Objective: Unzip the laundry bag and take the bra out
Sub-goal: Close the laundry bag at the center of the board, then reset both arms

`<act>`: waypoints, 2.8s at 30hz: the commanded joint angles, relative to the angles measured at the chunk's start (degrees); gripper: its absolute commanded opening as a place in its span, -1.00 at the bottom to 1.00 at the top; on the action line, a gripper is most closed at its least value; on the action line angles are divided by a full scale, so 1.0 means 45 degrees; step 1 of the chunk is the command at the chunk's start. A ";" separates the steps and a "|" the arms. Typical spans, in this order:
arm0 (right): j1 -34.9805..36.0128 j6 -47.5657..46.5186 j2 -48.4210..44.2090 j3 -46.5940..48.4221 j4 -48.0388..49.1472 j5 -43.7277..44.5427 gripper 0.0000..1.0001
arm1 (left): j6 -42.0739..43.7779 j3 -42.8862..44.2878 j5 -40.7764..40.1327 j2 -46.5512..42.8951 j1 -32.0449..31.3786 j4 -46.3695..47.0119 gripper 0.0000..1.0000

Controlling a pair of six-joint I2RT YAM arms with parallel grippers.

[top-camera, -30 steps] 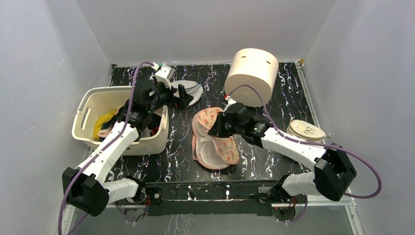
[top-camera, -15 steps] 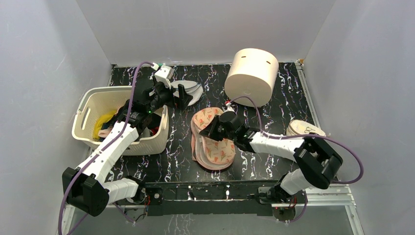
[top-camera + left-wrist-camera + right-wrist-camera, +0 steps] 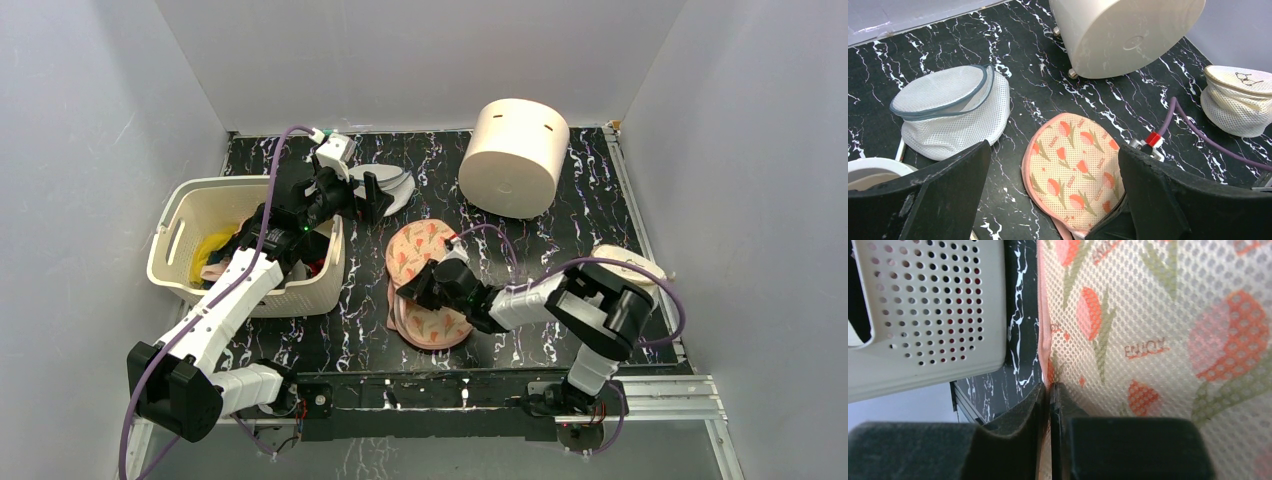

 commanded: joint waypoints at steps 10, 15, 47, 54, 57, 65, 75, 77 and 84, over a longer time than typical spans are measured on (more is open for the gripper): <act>0.0086 -0.1972 -0.0410 -0.0147 0.1818 -0.2358 0.04 | 0.0228 0.0021 -0.0082 -0.0431 -0.0044 0.0248 0.96; -0.0269 -0.3925 -0.1660 0.0486 -0.0929 -0.4223 0.44 | 0.0141 0.0046 0.0056 -0.0416 -0.0044 0.0302 0.96; -0.0650 -0.7281 -0.3449 0.0970 -0.3775 -0.2624 0.58 | 0.0337 -0.0063 -0.0276 -0.0229 -0.0044 0.0190 0.96; -0.4459 -0.9495 -0.6968 0.0232 -0.6126 -0.2924 0.84 | 0.0849 -0.0715 -0.1485 -0.0431 -0.0083 0.0591 0.94; -0.6751 -1.0134 -0.8083 -0.0023 -0.6416 -0.4152 0.92 | 0.1117 -0.1195 -0.2267 -0.0667 -0.0100 0.0894 0.97; -1.2583 -1.0518 -0.8649 -0.0048 -0.7192 -0.7778 0.96 | 0.0133 -0.1292 -0.4641 -0.1330 -0.0084 0.0366 0.97; -1.2462 -1.0150 -0.9076 0.3986 -0.9460 -0.6365 0.96 | -0.1780 0.2207 -0.5297 -0.1661 -0.0003 -0.2235 0.97; -1.2083 -1.0277 -0.8922 0.5132 -0.9974 -0.6028 0.96 | -0.1657 0.3261 -0.5367 -0.1639 -0.0005 -0.2611 0.97; -0.9756 -1.1612 -0.8566 0.9352 -1.2284 -0.3734 0.96 | -0.0773 0.6340 -0.5235 -0.1908 -0.0005 -0.3587 0.97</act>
